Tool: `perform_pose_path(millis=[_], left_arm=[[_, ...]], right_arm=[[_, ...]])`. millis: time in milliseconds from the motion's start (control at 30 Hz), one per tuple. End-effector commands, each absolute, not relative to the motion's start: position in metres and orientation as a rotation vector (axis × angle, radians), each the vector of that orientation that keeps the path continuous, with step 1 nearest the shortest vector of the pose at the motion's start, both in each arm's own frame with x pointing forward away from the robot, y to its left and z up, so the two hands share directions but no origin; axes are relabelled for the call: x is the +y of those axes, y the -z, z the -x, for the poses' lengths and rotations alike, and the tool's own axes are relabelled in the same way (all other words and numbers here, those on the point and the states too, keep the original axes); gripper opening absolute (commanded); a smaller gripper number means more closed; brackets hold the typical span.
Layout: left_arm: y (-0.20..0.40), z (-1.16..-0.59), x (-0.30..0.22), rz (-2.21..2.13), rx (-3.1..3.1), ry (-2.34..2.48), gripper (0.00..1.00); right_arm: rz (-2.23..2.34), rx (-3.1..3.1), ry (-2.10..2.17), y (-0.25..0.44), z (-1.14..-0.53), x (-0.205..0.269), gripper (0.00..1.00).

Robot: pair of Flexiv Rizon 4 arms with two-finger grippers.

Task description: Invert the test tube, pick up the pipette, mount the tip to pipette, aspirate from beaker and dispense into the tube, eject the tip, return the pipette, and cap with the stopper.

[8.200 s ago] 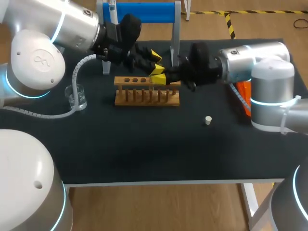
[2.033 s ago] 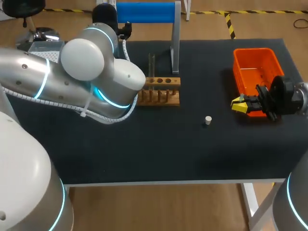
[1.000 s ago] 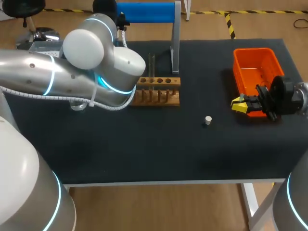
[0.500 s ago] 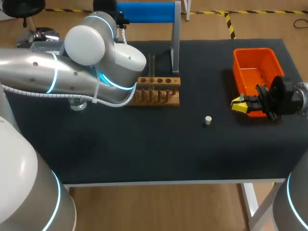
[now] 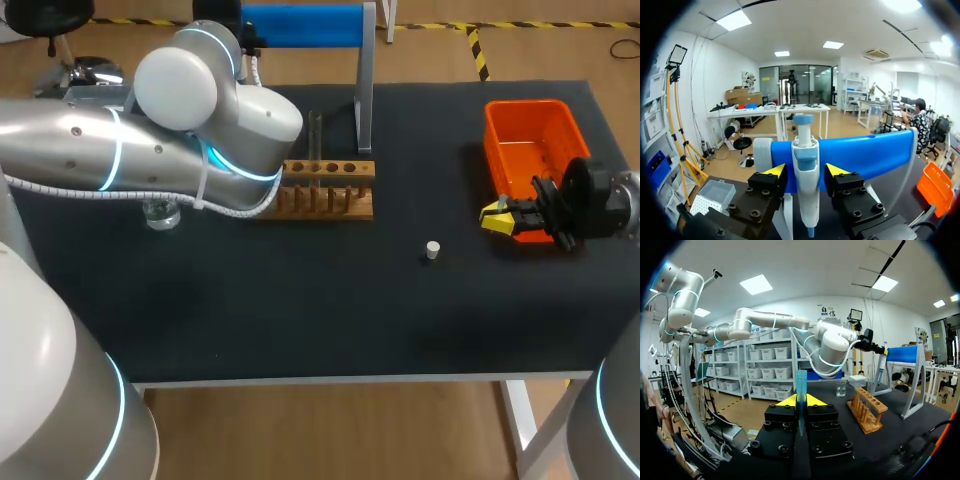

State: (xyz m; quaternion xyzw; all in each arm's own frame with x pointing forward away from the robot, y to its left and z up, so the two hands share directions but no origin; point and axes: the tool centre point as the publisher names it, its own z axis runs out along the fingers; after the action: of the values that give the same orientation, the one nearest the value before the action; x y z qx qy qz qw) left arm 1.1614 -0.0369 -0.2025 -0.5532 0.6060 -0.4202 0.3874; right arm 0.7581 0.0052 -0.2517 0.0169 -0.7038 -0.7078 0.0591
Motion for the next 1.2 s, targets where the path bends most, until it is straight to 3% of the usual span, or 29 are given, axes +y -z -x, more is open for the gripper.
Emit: perform_pose_path(millis=[33,667,733,767,1200], left_arm=[[0.204,-1.166,-0.038,1.412,1.538,1.061,0.45],[0.209,-1.172,-0.039,1.429,1.526,1.069,0.42],[0.209,-1.173,-0.040,1.429,1.525,1.071,0.33],[0.209,-1.173,-0.040,1.429,1.524,1.072,0.00],[0.181,-1.171,-0.038,1.394,1.492,1.078,0.00]], right_arm=[[-0.052,-2.132,2.143,0.252,-0.757,0.004,0.00],[-0.052,-2.132,2.143,0.252,-0.757,0.004,0.00],[-0.052,-2.132,2.143,0.252,-0.757,0.004,0.00],[-0.052,-2.132,2.143,0.252,-0.757,0.004,0.00],[-0.052,-2.132,2.143,0.252,-0.757,0.004,0.00]])
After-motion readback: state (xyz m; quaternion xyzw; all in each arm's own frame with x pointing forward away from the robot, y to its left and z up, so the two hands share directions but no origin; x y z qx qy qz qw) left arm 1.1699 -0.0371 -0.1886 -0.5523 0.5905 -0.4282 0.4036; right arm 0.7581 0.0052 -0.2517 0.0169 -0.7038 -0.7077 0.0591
